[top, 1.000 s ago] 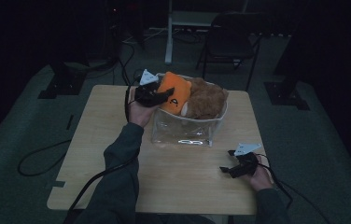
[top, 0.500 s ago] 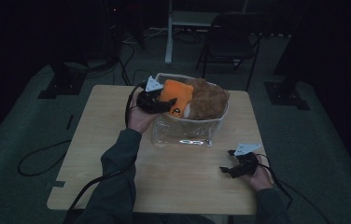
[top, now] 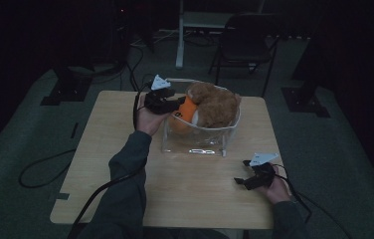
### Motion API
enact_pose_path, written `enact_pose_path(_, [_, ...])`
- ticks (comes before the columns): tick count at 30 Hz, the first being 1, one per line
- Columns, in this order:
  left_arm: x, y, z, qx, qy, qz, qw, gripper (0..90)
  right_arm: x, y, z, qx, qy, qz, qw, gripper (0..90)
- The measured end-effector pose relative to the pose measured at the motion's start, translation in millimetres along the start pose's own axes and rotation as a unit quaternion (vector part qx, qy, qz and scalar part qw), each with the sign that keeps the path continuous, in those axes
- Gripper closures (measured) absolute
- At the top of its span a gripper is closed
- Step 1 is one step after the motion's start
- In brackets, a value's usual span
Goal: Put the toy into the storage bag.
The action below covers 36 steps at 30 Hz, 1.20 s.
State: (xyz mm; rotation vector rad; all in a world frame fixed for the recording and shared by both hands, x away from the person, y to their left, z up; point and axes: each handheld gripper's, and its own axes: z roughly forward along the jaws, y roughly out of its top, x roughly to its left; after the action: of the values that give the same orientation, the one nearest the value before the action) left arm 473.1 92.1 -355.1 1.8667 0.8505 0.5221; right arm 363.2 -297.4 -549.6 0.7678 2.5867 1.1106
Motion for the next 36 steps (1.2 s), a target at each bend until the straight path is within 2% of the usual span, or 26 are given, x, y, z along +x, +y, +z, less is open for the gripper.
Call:
enact_pose_path(6, [-1.6, -5.0, -0.1, 0.006, 0.009, 0.005, 0.9999, 65.7, -0.1, 0.0, 0.0, 0.0, 0.0, -0.001, 1.0, 12.6])
enact_pose_path(8, [-1.9, -6.7, -2.8, -0.001, 0.009, 0.002, 1.0, 66.6, -0.1, 0.0, 0.0, 0.0, 0.0, -0.001, 1.0, 12.6])
enact_pose_path(14, [-1.9, -10.0, -19.4, -0.023, 0.007, 0.001, 0.9997, 67.2, 0.1, -0.1, 0.0, 0.0, -0.001, 0.0, 1.0, 12.6])
enact_pose_path(21, [2.9, -18.0, -48.0, -0.046, 0.008, -0.001, 0.9989, 66.2, 0.4, -0.2, -0.2, 0.0, -0.002, 0.001, 1.0, 12.6])
enact_pose_path(23, [4.4, -21.3, -55.3, -0.048, 0.009, 0.001, 0.9988, 65.6, 0.4, -0.2, -0.1, 0.0, -0.002, 0.001, 1.0, 12.6])
enact_pose_path(27, [9.3, -30.4, -66.6, -0.051, 0.011, -0.009, 0.9986, 65.0, 0.5, -0.2, -0.1, 0.0, -0.003, 0.002, 1.0, 12.6])
enact_pose_path(36, [17.3, -52.6, -73.2, -0.045, 0.011, -0.026, 0.9986, 62.7, 0.5, -0.1, -0.1, 0.0, -0.003, 0.002, 1.0, 12.6])
